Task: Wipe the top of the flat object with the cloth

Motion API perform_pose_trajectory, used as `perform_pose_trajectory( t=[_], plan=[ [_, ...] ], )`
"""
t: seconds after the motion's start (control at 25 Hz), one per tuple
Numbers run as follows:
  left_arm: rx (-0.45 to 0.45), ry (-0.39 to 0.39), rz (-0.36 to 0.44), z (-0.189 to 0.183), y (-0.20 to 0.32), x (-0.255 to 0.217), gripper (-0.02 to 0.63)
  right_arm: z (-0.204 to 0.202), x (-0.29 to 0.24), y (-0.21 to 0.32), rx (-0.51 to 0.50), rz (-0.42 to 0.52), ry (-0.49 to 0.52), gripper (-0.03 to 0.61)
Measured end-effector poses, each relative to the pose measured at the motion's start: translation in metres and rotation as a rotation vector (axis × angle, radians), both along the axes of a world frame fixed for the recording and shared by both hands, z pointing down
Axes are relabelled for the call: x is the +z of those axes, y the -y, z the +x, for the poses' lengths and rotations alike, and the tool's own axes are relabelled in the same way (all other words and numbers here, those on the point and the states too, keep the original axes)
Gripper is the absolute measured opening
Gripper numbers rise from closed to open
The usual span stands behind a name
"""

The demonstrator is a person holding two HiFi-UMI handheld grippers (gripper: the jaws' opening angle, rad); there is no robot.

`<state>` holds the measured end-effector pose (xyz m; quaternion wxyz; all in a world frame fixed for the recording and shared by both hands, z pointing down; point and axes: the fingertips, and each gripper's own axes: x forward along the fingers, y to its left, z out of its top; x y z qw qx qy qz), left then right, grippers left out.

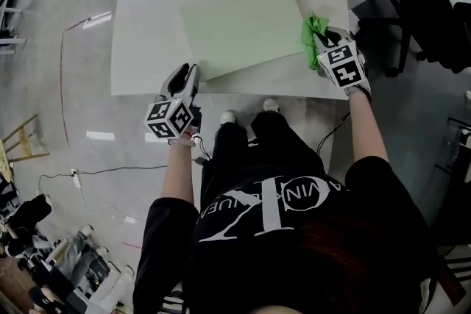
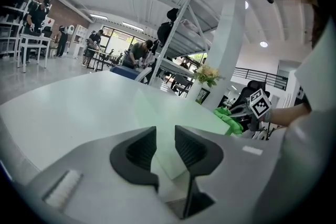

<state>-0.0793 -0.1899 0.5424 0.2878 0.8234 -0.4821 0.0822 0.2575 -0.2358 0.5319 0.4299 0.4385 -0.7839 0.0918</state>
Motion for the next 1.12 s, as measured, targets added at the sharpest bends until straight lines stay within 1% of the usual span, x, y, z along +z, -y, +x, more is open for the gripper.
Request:
perform_pose_trajectory(
  t=[0.08, 0.2, 0.24, 0.28, 0.4, 0.48, 0.56, 0.76, 1.12],
  plan=[
    [-0.011, -0.004, -0.005, 0.000, 0.000, 0.002, 0.118, 0.013, 0.006, 0.002, 0.033, 0.014, -0.029, 0.035],
    [-0.029, -0.009, -0.009, -0.003, 0.002, 0.001, 0.118, 0.032, 0.002, 0.004, 0.130, 0.060, -0.026, 0.035],
    [-0.040, -0.001, -0.005, -0.006, 0.003, 0.000, 0.101, 0.036, -0.003, 0.004, 0.156, 0.082, -0.022, 0.035],
    [-0.052, 0.008, 0.003, -0.010, 0.005, -0.002, 0.059, 0.037, -0.008, 0.004, 0.174, 0.107, -0.017, 0.035],
    [-0.078, 0.030, 0.056, -0.019, 0.012, -0.014, 0.036, 0.036, -0.028, 0.008, 0.198, 0.182, 0.022, 0.035],
    [-0.086, 0.049, 0.104, -0.022, 0.019, -0.026, 0.023, 0.031, -0.045, 0.012, 0.206, 0.227, 0.089, 0.035],
    [-0.092, 0.064, 0.153, -0.025, 0.026, -0.040, 0.016, 0.021, -0.062, 0.015, 0.204, 0.270, 0.155, 0.035],
    [-0.112, 0.096, 0.287, -0.032, 0.044, -0.080, 0.012, -0.009, -0.102, 0.026, 0.167, 0.361, 0.272, 0.035],
    [-0.143, 0.130, 0.476, -0.040, 0.067, -0.150, 0.012, -0.059, -0.165, 0.040, 0.065, 0.477, 0.387, 0.035]
  ],
)
